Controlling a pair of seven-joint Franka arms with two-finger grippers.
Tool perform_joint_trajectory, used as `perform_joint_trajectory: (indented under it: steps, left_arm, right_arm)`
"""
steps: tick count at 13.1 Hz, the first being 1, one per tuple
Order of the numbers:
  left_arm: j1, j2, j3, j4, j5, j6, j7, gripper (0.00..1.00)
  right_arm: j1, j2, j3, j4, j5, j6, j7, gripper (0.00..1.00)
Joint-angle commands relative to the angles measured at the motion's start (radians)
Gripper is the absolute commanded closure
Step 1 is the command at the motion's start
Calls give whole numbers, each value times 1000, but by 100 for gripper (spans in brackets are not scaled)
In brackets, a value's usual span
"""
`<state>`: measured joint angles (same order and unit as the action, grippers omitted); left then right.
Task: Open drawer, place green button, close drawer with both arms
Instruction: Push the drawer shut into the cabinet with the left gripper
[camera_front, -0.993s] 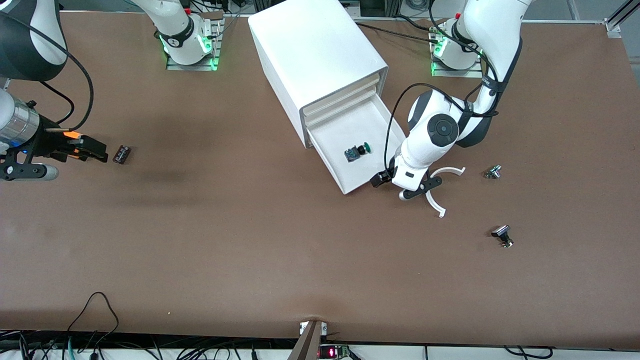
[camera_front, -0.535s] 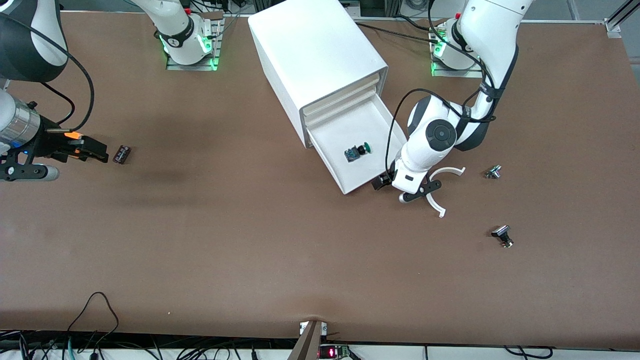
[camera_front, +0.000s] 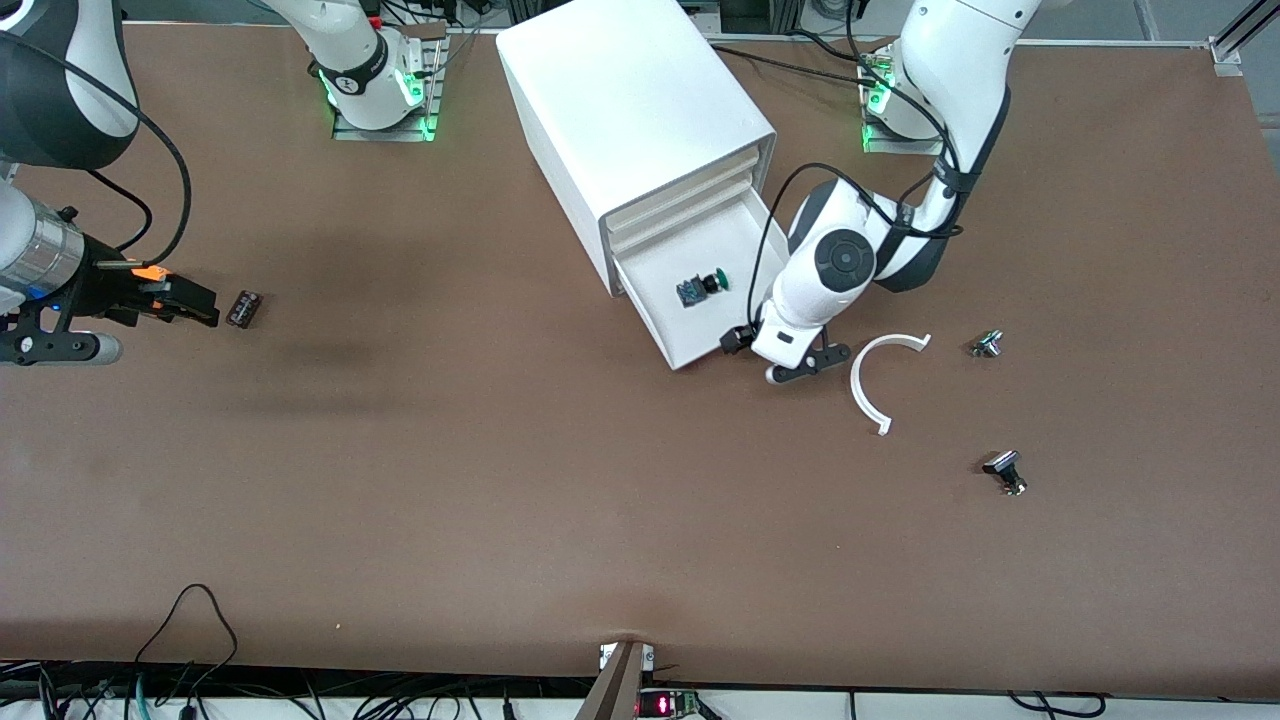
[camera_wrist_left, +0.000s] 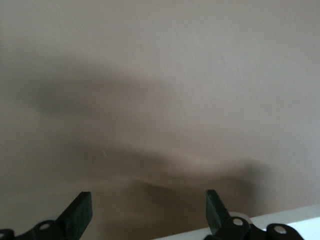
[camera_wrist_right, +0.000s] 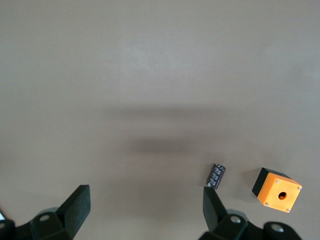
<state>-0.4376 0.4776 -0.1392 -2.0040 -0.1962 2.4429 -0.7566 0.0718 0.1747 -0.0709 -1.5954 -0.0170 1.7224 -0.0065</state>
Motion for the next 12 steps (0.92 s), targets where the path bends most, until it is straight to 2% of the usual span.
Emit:
perform_joint_trajectory:
  steps: [1,4,7,12]
  left_arm:
    - [-45,-48,-33,-42,3,-35,0,0]
    - [-93,-51,-49,-73,-2,-36,-1,0]
    - [-115,-53,-85,-75,-72,-54,-1,0]
    - [-121,-53,-134,-81,-81,-110,16,0]
  right_arm:
    - [-1,-1,0,5,3,3,-10,0]
    - [-1,-1,0,5,3,2,-10,0]
    - [-1,-1,0,5,3,0,-10,0]
    - [-1,-1,0,5,3,0,-10,0]
